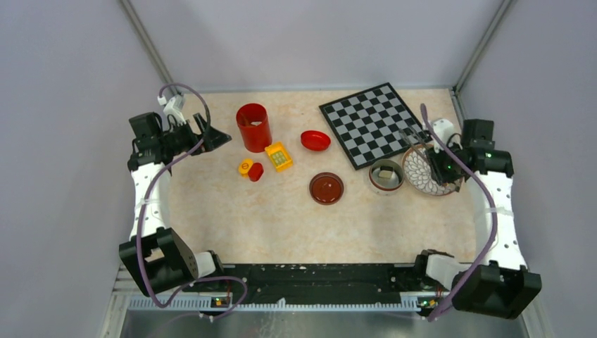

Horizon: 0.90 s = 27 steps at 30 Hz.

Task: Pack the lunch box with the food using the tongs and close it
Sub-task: Pick up the fake food from the plate.

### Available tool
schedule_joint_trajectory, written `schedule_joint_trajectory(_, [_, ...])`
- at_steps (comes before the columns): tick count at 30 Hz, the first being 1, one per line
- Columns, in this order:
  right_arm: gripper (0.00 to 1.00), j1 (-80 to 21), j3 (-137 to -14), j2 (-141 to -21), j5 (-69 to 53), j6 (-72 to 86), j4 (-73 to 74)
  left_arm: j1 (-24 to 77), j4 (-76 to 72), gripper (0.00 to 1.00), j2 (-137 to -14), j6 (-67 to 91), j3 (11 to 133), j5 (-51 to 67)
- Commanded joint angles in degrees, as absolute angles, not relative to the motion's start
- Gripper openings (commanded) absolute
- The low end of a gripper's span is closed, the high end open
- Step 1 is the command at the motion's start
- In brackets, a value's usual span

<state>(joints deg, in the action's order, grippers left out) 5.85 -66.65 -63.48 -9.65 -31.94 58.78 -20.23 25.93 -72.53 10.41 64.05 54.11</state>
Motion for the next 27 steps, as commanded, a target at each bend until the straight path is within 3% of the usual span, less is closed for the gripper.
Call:
schedule_joint_trajectory(1, [0.33, 17.05, -64.72, -60.52, -15.92, -38.86, 63.9, -20.61, 23.08, 0.99, -72.82, 10.7, 63.57, 56.43])
schedule_joint_trajectory(7, [0.33, 32.48, -63.6, -61.67, -18.92, -47.07, 69.82, -20.57, 23.15, 0.99, -71.91, 9.33, 63.43, 55.76])
schedule_joint_trajectory(14, [0.33, 43.59, -64.04, -64.92, -19.69, -49.92, 73.67, -20.57, 23.04, 0.99, -71.27, 8.54, 63.28, 56.08])
schedule_joint_trajectory(27, [0.34, 45.85, -60.73, -67.91, -15.55, -46.86, 72.09, -20.57, 21.07, 0.99, -71.13, 8.96, 62.14, 57.24])
